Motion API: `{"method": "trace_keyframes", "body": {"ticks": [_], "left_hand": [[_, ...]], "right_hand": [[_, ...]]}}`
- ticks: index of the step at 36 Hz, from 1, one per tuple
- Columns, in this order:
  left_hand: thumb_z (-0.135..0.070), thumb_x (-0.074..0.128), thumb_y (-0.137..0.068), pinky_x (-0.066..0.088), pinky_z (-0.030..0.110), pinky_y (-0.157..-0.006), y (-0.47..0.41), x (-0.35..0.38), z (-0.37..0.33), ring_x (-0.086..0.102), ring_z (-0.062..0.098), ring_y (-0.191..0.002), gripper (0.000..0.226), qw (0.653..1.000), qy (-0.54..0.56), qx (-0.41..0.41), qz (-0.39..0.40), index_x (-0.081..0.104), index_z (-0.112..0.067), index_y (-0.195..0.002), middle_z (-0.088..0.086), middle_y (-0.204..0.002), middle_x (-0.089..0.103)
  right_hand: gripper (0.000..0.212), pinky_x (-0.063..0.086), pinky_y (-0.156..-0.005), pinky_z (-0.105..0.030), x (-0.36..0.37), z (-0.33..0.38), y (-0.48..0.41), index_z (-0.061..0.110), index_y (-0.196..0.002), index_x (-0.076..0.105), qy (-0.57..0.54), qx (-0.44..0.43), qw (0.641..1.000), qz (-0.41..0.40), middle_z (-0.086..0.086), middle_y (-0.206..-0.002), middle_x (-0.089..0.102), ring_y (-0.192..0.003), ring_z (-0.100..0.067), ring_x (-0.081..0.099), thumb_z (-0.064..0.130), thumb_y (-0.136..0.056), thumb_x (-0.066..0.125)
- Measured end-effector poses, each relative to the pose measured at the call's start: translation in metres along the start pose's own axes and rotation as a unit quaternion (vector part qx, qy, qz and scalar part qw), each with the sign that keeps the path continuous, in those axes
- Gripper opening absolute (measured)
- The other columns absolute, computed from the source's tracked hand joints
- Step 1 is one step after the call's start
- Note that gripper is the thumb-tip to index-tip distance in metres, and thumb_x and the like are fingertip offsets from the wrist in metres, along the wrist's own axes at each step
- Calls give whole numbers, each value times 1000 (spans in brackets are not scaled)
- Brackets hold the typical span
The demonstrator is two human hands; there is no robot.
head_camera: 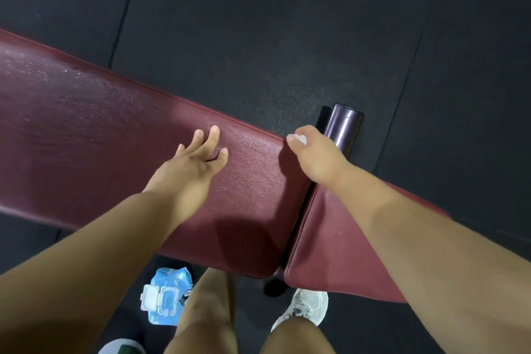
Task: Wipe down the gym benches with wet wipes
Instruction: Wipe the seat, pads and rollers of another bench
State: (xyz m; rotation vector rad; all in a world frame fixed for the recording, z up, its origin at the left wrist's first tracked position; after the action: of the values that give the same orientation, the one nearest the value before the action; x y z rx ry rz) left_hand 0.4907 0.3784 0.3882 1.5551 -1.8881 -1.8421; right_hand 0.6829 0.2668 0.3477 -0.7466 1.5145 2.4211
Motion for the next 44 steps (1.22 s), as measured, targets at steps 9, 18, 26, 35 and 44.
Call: {"method": "trace_keyframes", "body": {"ticks": [9, 18, 26, 35, 44], "left_hand": [[14, 28, -85, 26, 36, -111, -5, 2, -4, -12, 27, -144, 76, 1000, 10, -14, 0, 14, -25, -148, -4, -154, -20], [14, 33, -80, 19, 39, -116, -9, 12, 0, -11, 22, -144, 74, 999, 12, -3, -42, 21, -21, -145, -1, -153, -13], [14, 31, -78, 10, 42, -118, -7, 11, 0, -16, 19, -143, 77, 998, 32, -2, -47, 20, -20, -146, -3, -154, -16], [15, 33, -79, 31, 31, -110, 4, -7, 22, 4, 8, -144, 84, 992, 119, 1, -51, 23, -35, -147, -26, -150, -13], [2, 37, -88, 39, 37, -104, 17, -39, 132, 0, 6, -144, 63, 996, 5, 14, -90, 32, -28, -144, -15, -157, -2]], "right_hand": [[53, 35, -89, -32, 8, 1, -7, 10, -122, 52, 11, -3, 1000, -7, -9, -122, 55, -112, -25, 50, 48, -101, 22], [29, 34, -76, -32, 9, 38, -25, 9, -72, 47, -22, -66, 997, 21, -8, -87, 51, -88, -26, 48, 13, -98, 35], [37, 41, -98, -31, -1, 30, -22, 11, -114, 67, 4, -109, 992, 64, -3, -119, 65, -112, -20, 57, 37, -99, 46], [30, 40, -76, -29, 9, 52, -19, 3, -115, 61, 140, -6, 990, -27, -18, -112, 63, -105, -36, 57, 12, -97, 39], [30, 45, -87, -33, 63, 177, -36, 8, -113, 63, 67, -55, 996, -29, -14, -114, 64, -108, -33, 56, 26, -99, 44]]}}
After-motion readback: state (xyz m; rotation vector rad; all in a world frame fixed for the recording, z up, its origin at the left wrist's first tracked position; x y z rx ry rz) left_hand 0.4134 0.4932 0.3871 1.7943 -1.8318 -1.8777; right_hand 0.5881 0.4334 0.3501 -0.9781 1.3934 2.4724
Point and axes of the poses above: each hand's wrist, its own y-axis away from the middle knuckle, its own x-axis out of the palm, z = x × y, the point moved 1 cm from there along -y, towards the middle knuckle
